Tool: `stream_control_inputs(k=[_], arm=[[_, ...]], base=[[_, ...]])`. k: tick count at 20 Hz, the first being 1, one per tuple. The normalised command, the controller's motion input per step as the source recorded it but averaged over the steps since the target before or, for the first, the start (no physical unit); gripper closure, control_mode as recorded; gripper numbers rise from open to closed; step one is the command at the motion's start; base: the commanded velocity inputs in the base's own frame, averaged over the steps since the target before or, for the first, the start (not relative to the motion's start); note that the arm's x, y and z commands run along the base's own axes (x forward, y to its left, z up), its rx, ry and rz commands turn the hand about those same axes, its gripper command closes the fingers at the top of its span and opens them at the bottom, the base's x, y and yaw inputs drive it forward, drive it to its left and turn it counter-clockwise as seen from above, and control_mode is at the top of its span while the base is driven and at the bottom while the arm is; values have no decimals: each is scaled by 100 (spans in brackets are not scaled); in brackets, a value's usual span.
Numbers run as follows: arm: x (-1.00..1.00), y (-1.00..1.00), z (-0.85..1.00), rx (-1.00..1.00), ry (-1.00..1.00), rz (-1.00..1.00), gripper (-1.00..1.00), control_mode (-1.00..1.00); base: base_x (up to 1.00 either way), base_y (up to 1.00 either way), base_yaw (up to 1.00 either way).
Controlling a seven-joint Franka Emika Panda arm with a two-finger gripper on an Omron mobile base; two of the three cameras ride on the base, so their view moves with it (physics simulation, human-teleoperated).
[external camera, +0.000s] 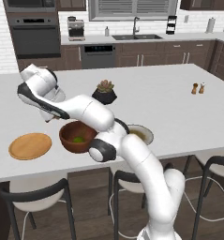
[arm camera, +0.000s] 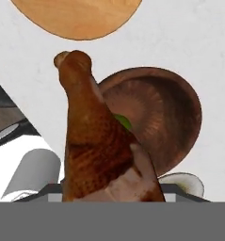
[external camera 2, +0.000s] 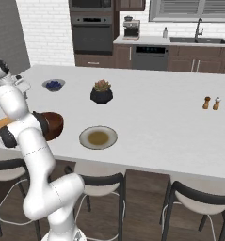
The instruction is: Pick the chicken drumstick and lime from their plates and place them in the bowl. Then put the bowl in the fridge.
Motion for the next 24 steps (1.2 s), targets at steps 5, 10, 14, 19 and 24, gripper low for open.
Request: stream_control_inputs(k=[5, 10, 14, 19, 24], arm=[[-4, -98, -39, 44, -56, 0, 100, -100], [-9, -96, -36, 47, -53, 0, 100, -100], [-64, -89, -70, 42, -61, 0, 100, -100], [-100, -86, -100, 35, -54, 0, 100, -100], [-79, -76, -100, 29, -58, -2, 100, -100]], base=[[0, 0, 0], [0, 0, 0], [0, 0, 0], [0, 0, 0], [0, 0, 0]])
